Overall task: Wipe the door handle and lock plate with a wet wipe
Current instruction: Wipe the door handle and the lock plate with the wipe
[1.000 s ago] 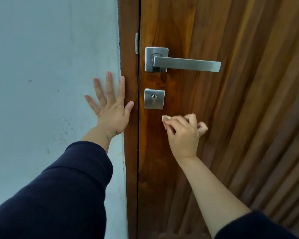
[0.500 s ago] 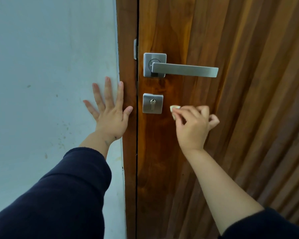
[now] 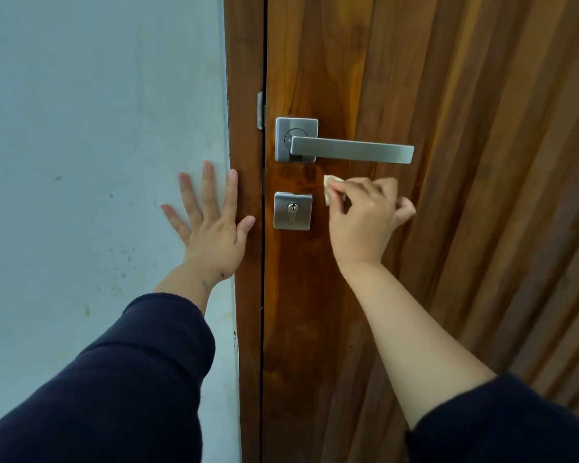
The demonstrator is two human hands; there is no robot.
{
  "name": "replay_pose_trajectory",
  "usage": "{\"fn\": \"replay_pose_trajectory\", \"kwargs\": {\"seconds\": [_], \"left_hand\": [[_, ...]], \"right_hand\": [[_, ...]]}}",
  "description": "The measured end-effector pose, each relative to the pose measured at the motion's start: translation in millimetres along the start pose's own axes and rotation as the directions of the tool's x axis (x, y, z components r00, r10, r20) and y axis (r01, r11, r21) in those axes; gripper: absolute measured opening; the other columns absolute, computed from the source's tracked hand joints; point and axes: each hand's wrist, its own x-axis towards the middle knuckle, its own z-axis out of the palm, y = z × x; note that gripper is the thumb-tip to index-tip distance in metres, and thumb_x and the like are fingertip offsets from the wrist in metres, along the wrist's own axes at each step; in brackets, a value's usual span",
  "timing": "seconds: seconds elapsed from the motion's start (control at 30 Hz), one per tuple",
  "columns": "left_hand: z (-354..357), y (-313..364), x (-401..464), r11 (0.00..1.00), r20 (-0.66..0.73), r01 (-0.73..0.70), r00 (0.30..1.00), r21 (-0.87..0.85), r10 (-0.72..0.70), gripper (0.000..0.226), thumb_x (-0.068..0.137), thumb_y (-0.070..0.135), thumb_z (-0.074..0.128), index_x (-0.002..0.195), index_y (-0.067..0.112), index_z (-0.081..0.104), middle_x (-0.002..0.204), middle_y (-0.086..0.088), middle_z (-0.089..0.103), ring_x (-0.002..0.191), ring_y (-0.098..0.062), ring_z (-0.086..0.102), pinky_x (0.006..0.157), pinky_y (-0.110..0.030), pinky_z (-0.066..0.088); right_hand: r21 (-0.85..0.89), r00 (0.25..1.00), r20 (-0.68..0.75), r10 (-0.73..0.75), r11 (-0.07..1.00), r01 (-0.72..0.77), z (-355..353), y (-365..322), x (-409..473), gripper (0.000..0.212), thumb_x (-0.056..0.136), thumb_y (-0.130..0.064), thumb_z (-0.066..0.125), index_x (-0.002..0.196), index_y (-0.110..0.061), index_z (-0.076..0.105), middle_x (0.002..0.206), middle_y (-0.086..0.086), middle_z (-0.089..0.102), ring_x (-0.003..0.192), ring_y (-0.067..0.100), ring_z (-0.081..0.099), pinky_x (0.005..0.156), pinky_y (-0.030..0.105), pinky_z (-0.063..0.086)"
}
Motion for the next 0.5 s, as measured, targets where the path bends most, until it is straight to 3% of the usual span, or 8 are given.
{"fn": "replay_pose_trajectory", "kwargs": {"seconds": [0.23,0.4,0.5], "left_hand": [[-2,1,-1,1.0,0.035,0.006,0.999,-0.005,-0.006,0.069,0.098,0.052,0.017,0.133,0.04,-0.041,0.138,0.007,-0.054,0.132,-0.028,-0.045,0.106,-0.061,-0.023],[-3,2,0,1.0,0.037,0.01,0.999,-0.002,-0.01,0.071,0.099,0.051,0.02,0.13,0.041,-0.043,0.135,0.009,-0.057,0.129,-0.025,-0.049,0.105,-0.059,-0.024],[-3,2,0,1.0,0.04,0.023,0.999,0.006,-0.023,0.073,0.099,0.051,0.02,0.129,0.043,-0.046,0.135,0.009,-0.057,0.128,-0.024,-0.049,0.103,-0.057,-0.027]], "right_hand": [[-0.086,0.987,0.107,-0.117,0.988,0.127,-5,17,-28,0.009,0.084,-0.023,0.071,0.09,-0.022,0.076,0.09,-0.006,0.073,0.093,0.019,0.055,0.081,0.036,0.023],[0.027,0.996,-0.051,0.072,0.997,-0.071,-2,5,14,0.012,0.086,-0.025,0.067,0.094,-0.022,0.075,0.095,-0.004,0.072,0.099,0.018,0.051,0.086,0.035,0.025],[0.021,0.998,0.013,-0.067,0.998,0.067,1,-1,4,0.012,0.086,-0.024,0.068,0.094,-0.024,0.076,0.094,-0.007,0.071,0.098,0.016,0.047,0.085,0.034,0.025]]}}
